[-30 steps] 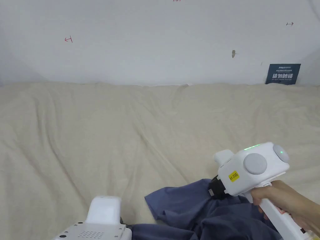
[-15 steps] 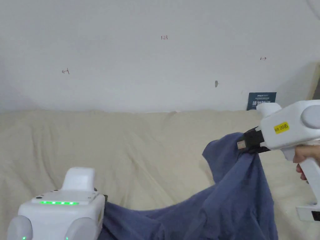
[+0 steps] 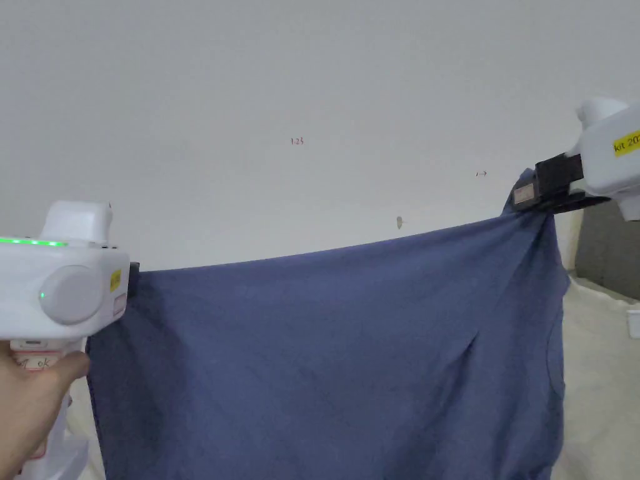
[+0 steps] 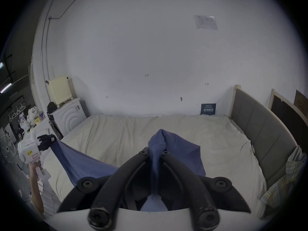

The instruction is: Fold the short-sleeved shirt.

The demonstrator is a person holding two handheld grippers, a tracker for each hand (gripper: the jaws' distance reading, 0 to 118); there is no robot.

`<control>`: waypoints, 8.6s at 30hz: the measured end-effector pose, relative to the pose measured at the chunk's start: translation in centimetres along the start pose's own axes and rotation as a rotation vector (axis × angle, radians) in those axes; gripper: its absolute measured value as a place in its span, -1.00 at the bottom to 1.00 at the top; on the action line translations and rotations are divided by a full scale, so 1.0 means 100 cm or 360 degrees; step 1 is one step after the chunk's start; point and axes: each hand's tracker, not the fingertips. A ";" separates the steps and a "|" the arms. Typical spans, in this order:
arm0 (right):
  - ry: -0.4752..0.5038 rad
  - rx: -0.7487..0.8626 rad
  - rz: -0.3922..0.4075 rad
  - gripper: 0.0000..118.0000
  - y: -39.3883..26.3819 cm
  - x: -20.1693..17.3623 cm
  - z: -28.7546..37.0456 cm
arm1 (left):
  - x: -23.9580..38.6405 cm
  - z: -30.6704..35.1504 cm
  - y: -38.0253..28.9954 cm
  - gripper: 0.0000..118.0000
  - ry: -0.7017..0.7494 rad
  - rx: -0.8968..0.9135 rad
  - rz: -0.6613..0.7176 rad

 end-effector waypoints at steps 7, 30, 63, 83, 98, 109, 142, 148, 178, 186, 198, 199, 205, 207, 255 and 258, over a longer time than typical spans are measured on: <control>0.0053 0.0137 -0.0157 -0.91 0.053 0.012 -0.007 | -0.007 -0.028 0.089 -0.87 0.0033 0.0132 0.0013; -0.0031 0.0393 -0.0021 -0.91 0.231 0.006 -0.048 | 0.002 -0.112 0.262 -0.87 0.0189 0.0438 -0.0060; 0.0033 -0.0516 -0.0334 -0.91 -0.264 0.043 -0.165 | 0.028 -0.146 -0.205 -0.87 -0.0125 -0.0747 0.0058; -0.0174 -0.0480 -0.0622 -0.91 -0.437 -0.005 0.065 | -0.013 0.115 -0.337 -0.87 -0.0168 -0.0787 0.0118; -0.0223 -0.0311 -0.0373 0.64 -0.436 -0.033 0.104 | -0.018 0.149 -0.345 0.56 -0.0306 -0.0766 0.0148; -0.0088 -0.0105 -0.0038 -0.86 -0.451 -0.104 0.163 | -0.009 0.226 -0.335 -0.95 -0.0298 -0.0574 0.0154; 0.0076 -0.0484 0.0015 -1.00 -0.478 -0.136 0.082 | -0.033 0.157 -0.374 -0.91 -0.0289 -0.0781 0.0282; 0.0032 -0.0481 0.0031 -1.00 -0.475 -0.126 0.093 | -0.030 0.171 -0.357 -0.91 -0.0277 -0.0723 0.0220; -0.0271 -0.0452 0.0176 -0.96 -0.445 -0.034 0.071 | -0.021 0.162 -0.345 -0.91 -0.0239 -0.0783 0.0179; -0.0298 -0.0328 0.0023 -0.97 -0.405 -0.010 0.085 | -0.030 0.148 -0.323 -0.91 -0.0197 -0.0740 0.0199; -0.0358 -0.0280 -0.0161 -0.96 -0.320 0.063 0.001 | 0.009 0.022 -0.259 -0.91 -0.0287 -0.0690 0.0075; -0.0361 -0.0307 -0.0153 -0.96 -0.320 0.065 -0.010 | 0.014 0.009 -0.259 -0.91 -0.0281 -0.0706 0.0049; -0.0376 -0.0481 -0.0162 -0.96 -0.333 0.074 -0.064 | 0.028 -0.044 -0.273 -0.91 -0.0293 -0.0911 -0.0114; -0.0395 -0.0501 -0.0163 -0.55 -0.337 0.074 -0.072 | 0.029 -0.047 -0.274 -0.90 -0.0275 -0.0914 -0.0150; -0.0158 -0.0512 0.0009 -1.00 -0.411 -0.040 0.032 | 0.026 0.040 -0.316 -0.95 -0.0371 -0.0876 -0.0027; -0.0178 -0.0508 0.0001 -1.00 -0.411 -0.037 0.036 | 0.030 0.043 -0.312 -0.95 -0.0391 -0.0861 -0.0056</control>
